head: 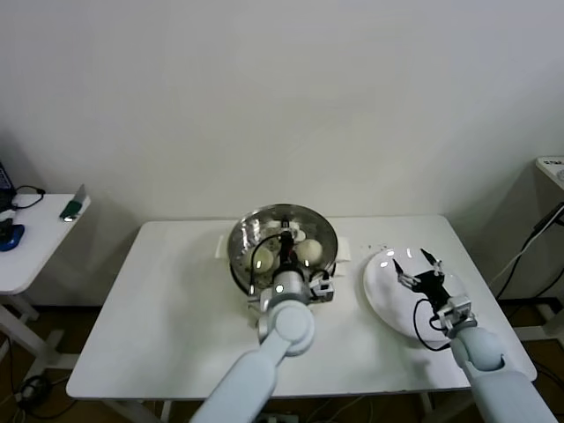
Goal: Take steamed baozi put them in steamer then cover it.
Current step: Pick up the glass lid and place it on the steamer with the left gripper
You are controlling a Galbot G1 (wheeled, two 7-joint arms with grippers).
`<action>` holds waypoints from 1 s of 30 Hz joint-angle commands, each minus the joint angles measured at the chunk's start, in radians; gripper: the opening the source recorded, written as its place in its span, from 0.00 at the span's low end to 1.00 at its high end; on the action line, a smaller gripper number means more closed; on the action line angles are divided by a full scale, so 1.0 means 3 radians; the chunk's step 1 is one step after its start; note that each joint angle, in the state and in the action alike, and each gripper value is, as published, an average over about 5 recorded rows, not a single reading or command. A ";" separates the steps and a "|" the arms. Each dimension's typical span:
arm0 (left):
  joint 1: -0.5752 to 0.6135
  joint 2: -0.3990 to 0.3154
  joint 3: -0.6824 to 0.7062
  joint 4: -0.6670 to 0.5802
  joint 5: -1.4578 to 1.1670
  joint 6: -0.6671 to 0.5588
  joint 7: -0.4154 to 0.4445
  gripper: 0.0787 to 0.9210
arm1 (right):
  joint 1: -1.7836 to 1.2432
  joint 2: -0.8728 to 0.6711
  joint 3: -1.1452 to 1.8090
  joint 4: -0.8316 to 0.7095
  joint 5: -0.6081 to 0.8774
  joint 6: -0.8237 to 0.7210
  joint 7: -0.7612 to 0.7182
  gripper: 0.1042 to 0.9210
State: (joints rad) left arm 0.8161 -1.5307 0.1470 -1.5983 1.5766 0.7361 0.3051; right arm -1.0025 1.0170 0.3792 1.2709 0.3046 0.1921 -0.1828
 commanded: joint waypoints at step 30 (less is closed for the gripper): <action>0.0321 0.0428 0.0017 -0.0944 -0.0404 0.0092 0.0046 0.87 | -0.0103 -0.0046 0.0157 0.0235 0.0090 -0.0503 0.0043 0.88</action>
State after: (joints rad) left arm 0.8773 -1.4394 0.1565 -1.7583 1.4858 0.7362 0.3153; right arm -1.0269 1.0069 0.4179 1.3195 0.3064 0.0957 -0.1792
